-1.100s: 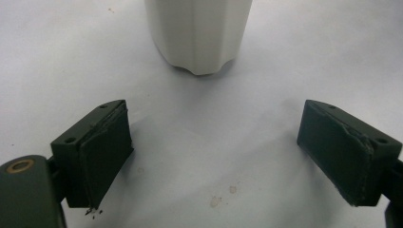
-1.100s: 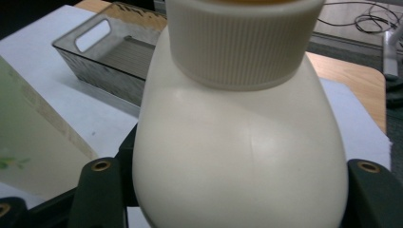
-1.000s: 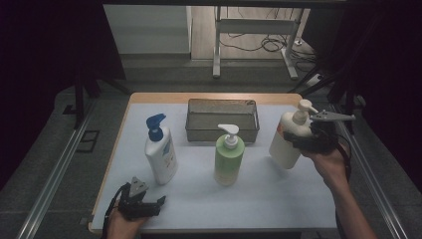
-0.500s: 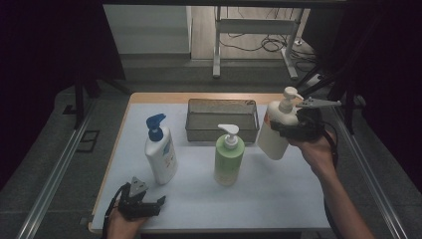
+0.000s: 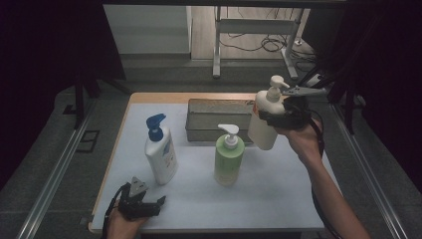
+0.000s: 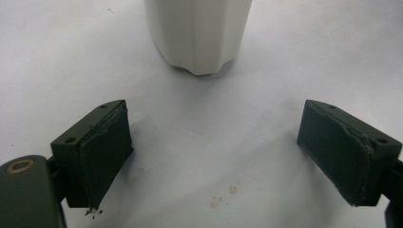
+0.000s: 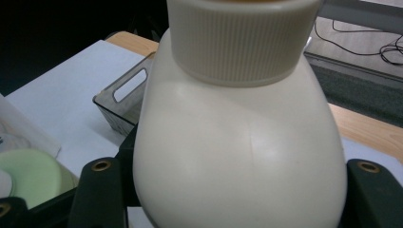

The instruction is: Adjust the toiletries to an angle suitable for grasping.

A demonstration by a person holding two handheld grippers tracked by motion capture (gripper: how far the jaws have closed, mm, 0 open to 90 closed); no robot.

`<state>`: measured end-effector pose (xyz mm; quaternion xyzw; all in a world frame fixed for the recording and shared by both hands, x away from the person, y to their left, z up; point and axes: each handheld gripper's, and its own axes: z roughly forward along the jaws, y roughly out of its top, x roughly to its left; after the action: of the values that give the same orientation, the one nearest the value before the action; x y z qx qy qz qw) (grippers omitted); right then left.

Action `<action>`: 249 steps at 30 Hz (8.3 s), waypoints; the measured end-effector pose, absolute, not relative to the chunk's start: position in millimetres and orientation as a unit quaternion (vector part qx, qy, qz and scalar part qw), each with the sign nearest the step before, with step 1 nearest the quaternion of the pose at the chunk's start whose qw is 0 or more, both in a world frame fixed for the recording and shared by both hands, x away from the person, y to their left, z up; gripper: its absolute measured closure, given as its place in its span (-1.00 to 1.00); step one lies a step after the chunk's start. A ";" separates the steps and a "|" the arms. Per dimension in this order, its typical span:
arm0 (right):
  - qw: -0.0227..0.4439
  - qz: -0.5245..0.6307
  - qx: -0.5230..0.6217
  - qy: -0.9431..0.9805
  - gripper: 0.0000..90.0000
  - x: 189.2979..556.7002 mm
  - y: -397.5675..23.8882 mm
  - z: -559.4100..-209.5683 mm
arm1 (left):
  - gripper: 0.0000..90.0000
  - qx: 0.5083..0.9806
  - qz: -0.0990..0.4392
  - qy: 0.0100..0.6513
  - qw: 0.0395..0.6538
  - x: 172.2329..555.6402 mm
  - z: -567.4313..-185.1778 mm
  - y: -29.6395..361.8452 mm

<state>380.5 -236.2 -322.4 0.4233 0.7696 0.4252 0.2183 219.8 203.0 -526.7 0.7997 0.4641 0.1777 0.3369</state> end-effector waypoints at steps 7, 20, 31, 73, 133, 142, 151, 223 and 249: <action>0.218 0.430 0.423 0.767 -0.19 392.9 -220.8 -320.3 | -0.76 0.800 0.178 0.464 0.337 219.9 -526.7 203.0; 0.220 0.435 0.425 0.763 -0.19 417.4 -195.9 -324.8 | -0.76 0.800 0.178 0.464 0.337 219.9 -526.7 203.1; 0.229 0.439 0.429 0.755 -0.19 438.6 -174.5 -330.1 | -0.76 0.800 0.177 0.464 0.336 219.8 -526.6 203.1; 0.224 0.432 0.420 0.766 -0.19 476.8 -119.1 -383.3 | -0.76 0.801 0.177 0.464 0.335 219.8 -526.5 203.2; 0.144 0.429 0.393 0.800 0.01 434.6 -169.3 -419.4 | -0.76 0.800 0.177 0.465 0.336 219.7 -526.5 202.8; 0.158 0.421 0.414 0.792 0.52 430.2 -194.0 -422.7 | -0.77 0.800 0.177 0.465 0.335 219.8 -526.5 202.6; 0.166 0.404 0.432 0.789 0.99 445.9 -196.2 -428.9 | -0.76 0.800 0.177 0.465 0.335 219.8 -526.5 202.6; 0.102 0.379 0.423 0.817 0.98 491.6 -122.8 -456.6 | -0.77 0.800 0.176 0.466 0.336 219.8 -526.6 202.5; 0.077 0.370 0.397 0.837 0.98 497.6 -98.7 -465.1 | -0.76 0.800 0.176 0.465 0.336 219.9 -526.6 202.6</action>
<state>497.6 -98.7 -465.1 0.3965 0.8365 0.3703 0.0766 219.9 202.6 -526.6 0.7998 0.4655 0.1757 0.3359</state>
